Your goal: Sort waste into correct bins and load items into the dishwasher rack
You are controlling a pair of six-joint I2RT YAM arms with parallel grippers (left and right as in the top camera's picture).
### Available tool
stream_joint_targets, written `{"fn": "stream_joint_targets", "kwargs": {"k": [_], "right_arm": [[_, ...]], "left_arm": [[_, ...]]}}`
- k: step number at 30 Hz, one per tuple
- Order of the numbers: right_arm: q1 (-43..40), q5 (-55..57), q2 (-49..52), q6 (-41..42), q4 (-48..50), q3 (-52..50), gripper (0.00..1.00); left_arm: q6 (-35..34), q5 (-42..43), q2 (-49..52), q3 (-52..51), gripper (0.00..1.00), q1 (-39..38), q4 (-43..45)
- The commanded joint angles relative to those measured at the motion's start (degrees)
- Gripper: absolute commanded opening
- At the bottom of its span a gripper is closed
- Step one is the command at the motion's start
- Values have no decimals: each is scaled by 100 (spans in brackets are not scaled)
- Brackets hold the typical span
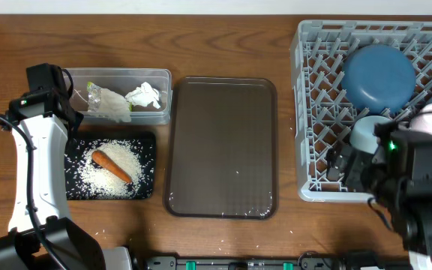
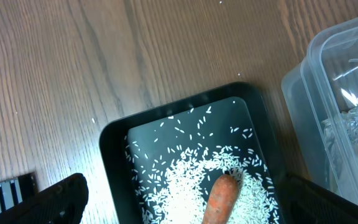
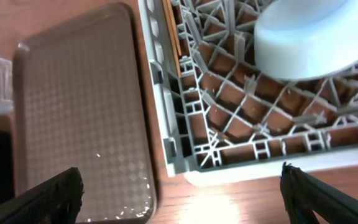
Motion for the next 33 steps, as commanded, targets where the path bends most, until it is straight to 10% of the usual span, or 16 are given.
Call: {"fn": "stream_joint_targets", "kwargs": {"k": [1,19,33], "right_arm": [[48,-17,-157,435,-70,-85,99],[55,299,-160,387,-481,-205,99],[70,-376,-2282,-741,4391,-3781,99]], "left_arm": [[-35,-31,-20,-13,99,15,-13],[-35,-31,-20,-13,99,15,-13],[-35,-31,-20,-13,99,15,-13]]}}
